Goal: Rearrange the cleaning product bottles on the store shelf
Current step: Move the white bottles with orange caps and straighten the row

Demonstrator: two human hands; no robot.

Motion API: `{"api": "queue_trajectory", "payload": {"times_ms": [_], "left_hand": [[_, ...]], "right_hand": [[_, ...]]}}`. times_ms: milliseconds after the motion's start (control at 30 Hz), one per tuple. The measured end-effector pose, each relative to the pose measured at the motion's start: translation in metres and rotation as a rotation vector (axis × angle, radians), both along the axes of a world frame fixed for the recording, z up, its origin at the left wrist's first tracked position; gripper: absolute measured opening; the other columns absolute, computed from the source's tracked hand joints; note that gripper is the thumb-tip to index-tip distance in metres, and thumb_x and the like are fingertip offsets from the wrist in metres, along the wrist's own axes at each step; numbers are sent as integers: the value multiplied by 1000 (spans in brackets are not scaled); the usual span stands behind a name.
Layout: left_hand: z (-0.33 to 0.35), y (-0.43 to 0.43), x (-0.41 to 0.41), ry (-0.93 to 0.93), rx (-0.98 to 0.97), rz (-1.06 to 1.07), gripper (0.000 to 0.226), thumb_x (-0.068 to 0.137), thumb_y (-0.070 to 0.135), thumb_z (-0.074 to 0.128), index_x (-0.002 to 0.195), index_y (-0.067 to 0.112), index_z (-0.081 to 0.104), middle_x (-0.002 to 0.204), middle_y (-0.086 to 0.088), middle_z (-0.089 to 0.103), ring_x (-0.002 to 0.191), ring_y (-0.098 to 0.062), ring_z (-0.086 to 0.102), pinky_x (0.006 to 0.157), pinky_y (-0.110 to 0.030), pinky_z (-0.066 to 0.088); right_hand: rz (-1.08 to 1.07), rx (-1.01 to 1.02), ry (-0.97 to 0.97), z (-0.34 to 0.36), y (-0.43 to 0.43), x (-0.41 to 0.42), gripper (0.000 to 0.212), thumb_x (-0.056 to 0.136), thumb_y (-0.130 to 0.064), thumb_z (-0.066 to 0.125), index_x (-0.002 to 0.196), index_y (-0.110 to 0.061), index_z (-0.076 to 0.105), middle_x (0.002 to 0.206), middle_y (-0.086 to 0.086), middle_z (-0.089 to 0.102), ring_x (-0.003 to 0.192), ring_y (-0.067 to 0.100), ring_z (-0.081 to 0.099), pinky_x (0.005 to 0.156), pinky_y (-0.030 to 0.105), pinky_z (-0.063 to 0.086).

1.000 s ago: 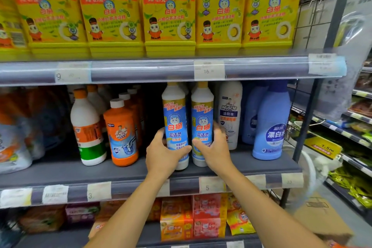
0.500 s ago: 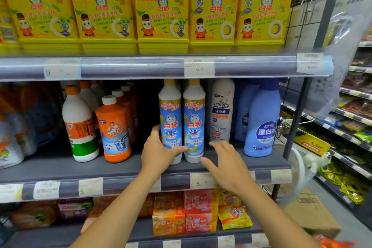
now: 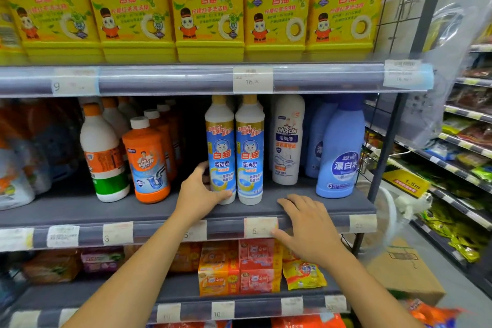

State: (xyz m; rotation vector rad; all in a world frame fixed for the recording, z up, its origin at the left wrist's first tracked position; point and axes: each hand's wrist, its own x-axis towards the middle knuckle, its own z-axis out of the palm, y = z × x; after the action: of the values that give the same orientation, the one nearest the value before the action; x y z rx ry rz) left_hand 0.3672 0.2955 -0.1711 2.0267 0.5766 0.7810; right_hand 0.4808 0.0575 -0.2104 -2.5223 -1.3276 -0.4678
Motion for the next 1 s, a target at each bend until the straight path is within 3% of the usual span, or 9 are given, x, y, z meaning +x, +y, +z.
{"api": "queue_trajectory", "payload": {"times_ms": [67,167,267,367,433,600,767,900,1000], "left_hand": [[-4,-1,-1,21,38,25,82,66,26,88,136,25,45,99,12,63,85,1,63,69,-16,49],[-8,-2,-3,44,70,75,83,63,33,88,134,25,45,92,16,63,80,2,63,65,-16,47],[-10,-4,-5,51,92,84,79,64,34,88,131,24,47,92,19,61,79,6,61,62,-14,45],[-11,-5,-5,74,116,84,74,64,37,87,126,26,49,96,16,62,80,4,61,66,-18,47],[-13,-5,-4,87,139,89,70,63,40,86,123,28,50,100,13,64,82,-2,63,71,-22,50],[-14,-4,-1,106,185,124,69,62,45,85,120,28,51,105,9,69,87,-10,67,77,-32,56],[-13,-5,-1,109,202,128,66,60,47,85,115,31,51,107,9,70,89,-11,66,78,-31,56],[-12,-5,-2,125,212,132,66,61,47,85,116,30,52,108,8,70,89,-11,66,77,-31,56],[-12,-7,-4,118,230,134,66,62,46,85,118,28,53,109,7,70,88,-10,66,77,-31,56]], "right_hand": [[11,72,118,5,2,-1,71,86,-68,36,143,-25,37,144,-2,40,131,17,35,108,36,26],[-61,427,367,25,17,9,69,87,-50,59,143,-19,33,142,2,41,129,19,39,104,35,35],[-171,729,464,52,45,29,72,75,-30,76,136,-13,40,127,9,50,117,24,50,94,34,46],[-229,878,525,63,73,45,77,67,-22,82,129,-2,42,117,19,57,106,34,58,85,42,53],[-264,906,533,58,89,52,81,66,-22,84,127,3,39,118,23,55,105,37,58,82,46,53],[-408,802,574,43,112,71,97,67,-35,83,136,-3,23,124,20,49,112,40,53,86,48,51],[-442,815,636,47,116,79,82,65,-24,84,122,-7,27,116,17,53,105,34,57,73,31,45],[-337,950,645,48,107,64,73,60,-17,84,111,-8,33,106,16,59,92,32,61,68,31,49],[-332,959,637,56,90,46,71,57,-27,84,108,-11,37,96,9,59,80,27,58,64,32,47]]}}
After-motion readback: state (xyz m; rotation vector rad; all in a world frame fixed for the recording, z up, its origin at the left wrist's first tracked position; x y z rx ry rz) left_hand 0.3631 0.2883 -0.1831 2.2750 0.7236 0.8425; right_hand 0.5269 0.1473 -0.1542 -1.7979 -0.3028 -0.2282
